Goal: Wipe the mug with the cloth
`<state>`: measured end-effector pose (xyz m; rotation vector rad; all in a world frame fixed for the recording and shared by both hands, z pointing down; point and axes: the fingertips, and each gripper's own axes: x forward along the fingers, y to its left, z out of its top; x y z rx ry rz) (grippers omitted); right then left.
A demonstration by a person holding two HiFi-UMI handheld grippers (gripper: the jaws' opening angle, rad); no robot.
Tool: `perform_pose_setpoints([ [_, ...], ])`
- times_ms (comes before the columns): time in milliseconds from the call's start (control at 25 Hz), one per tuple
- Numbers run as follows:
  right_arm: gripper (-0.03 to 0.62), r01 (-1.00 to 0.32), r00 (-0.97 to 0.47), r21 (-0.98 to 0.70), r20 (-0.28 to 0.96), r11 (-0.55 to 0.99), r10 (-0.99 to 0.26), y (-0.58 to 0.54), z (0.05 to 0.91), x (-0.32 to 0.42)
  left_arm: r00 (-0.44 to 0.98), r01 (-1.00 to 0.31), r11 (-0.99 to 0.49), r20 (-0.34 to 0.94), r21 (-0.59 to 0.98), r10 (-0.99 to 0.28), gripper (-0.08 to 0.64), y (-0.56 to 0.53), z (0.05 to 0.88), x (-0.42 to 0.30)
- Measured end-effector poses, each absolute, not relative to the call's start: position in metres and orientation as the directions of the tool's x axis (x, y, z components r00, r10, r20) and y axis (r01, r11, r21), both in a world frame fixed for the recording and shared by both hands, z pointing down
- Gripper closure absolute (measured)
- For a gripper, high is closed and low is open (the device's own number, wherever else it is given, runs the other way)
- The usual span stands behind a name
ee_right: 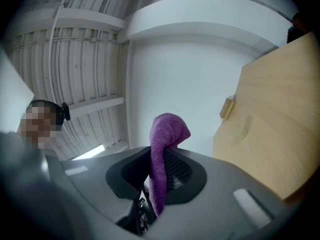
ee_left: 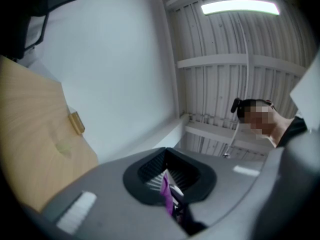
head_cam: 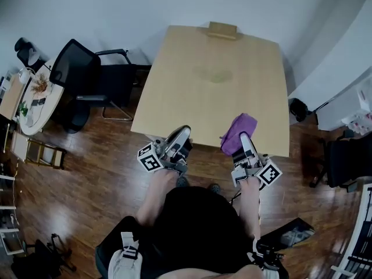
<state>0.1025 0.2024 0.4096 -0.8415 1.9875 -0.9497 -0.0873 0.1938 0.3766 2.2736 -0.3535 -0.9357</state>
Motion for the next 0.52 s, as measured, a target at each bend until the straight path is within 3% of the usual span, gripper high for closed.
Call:
perform_pose_setpoints([
  [520, 0.531, -0.212, -0.526, -0.845, -0.325, 0.491, -0.786, 0.213, 0.419, 0.097, 0.674, 0.048, -0.777, -0.594, 0.628, -0.438, 0.557, 0.215, 0.369, -0.091],
])
